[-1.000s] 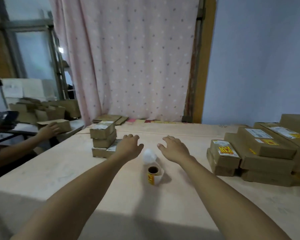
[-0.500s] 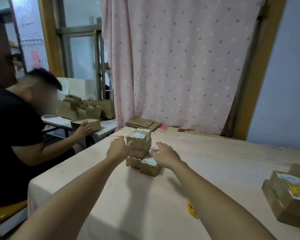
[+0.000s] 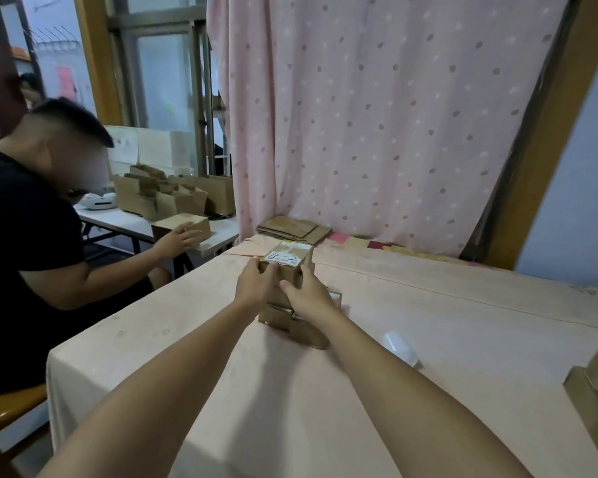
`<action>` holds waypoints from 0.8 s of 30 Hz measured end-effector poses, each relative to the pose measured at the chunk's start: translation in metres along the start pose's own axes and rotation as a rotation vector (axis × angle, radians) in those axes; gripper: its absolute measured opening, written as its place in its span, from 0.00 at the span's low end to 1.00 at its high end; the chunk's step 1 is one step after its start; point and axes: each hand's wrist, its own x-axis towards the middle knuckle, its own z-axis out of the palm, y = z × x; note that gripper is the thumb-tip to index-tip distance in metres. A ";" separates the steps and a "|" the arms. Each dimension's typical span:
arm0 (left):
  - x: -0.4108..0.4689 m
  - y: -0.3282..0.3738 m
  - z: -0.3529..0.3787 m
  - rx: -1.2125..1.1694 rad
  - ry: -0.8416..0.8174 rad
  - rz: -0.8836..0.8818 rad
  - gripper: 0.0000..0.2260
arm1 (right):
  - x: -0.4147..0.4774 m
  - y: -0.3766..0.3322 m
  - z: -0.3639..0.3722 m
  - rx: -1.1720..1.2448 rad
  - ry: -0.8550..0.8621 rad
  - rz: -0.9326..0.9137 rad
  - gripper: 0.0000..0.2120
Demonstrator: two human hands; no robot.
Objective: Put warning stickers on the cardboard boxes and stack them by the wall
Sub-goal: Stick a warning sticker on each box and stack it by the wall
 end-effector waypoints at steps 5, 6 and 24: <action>-0.009 0.001 0.006 -0.057 0.103 0.060 0.12 | -0.005 0.004 -0.003 0.028 0.081 -0.085 0.32; -0.012 0.005 0.007 -0.084 0.111 0.060 0.13 | -0.006 0.004 -0.006 0.056 0.113 -0.097 0.32; -0.175 0.087 0.162 -0.380 -0.285 -0.003 0.10 | -0.150 0.110 -0.190 0.238 0.675 0.061 0.10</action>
